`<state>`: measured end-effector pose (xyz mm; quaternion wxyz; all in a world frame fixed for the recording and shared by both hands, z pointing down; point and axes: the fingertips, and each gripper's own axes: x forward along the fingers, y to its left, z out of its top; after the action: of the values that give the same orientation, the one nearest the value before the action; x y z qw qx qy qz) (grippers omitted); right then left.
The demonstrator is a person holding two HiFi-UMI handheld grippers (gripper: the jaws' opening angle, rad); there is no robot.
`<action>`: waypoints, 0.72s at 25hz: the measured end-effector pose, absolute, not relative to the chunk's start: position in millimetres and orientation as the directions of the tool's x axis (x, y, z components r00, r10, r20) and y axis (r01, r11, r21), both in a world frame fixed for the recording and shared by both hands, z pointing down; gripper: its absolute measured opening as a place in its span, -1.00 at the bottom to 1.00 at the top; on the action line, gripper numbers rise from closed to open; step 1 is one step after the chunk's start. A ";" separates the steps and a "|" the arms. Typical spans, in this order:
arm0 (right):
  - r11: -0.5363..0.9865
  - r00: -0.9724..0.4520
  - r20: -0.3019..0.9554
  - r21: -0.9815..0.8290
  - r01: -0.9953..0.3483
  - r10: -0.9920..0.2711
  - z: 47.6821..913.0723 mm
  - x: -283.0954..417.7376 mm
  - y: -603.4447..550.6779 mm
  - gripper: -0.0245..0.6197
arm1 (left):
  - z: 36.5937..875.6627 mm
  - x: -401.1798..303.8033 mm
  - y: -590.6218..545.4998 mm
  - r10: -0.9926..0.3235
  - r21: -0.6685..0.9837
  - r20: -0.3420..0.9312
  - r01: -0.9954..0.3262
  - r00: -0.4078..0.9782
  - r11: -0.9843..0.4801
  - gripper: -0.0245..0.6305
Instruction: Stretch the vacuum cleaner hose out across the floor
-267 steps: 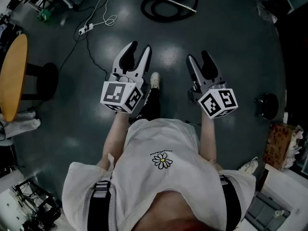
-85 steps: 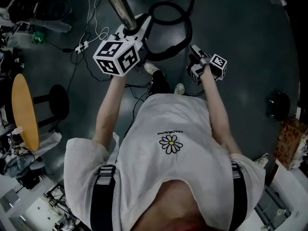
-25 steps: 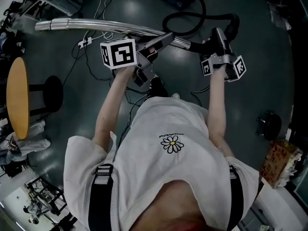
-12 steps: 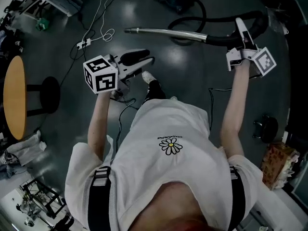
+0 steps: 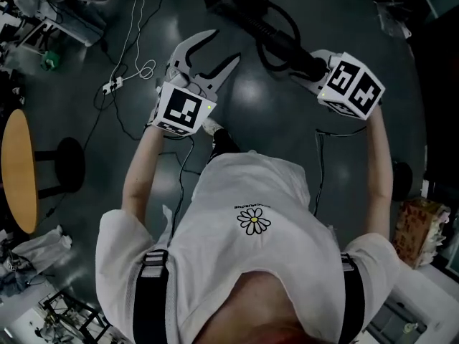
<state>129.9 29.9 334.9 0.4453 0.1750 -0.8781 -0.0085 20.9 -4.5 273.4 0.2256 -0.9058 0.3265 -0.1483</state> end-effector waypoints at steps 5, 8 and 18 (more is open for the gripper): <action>0.913 -0.337 0.857 0.408 -0.019 -0.391 339.8 150.0 48.9 -0.73 | 300.2 51.9 5.7 -0.605 -0.655 0.250 -0.329 0.756 -0.680 -0.11; 0.879 -0.373 0.831 0.471 0.074 -0.414 327.1 143.8 59.4 -0.73 | 320.8 65.3 24.8 -0.503 -0.578 0.381 -0.225 0.776 -0.785 -0.11; 0.614 -0.496 0.543 0.789 0.025 -0.677 284.9 125.5 19.9 -0.76 | 331.9 89.5 150.3 0.202 0.109 0.416 0.172 0.887 -0.979 -0.63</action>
<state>125.5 19.9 284.9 0.4554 0.2107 -0.7743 -0.3856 89.5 150.3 331.9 -0.0343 -0.9707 -0.0963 -0.2174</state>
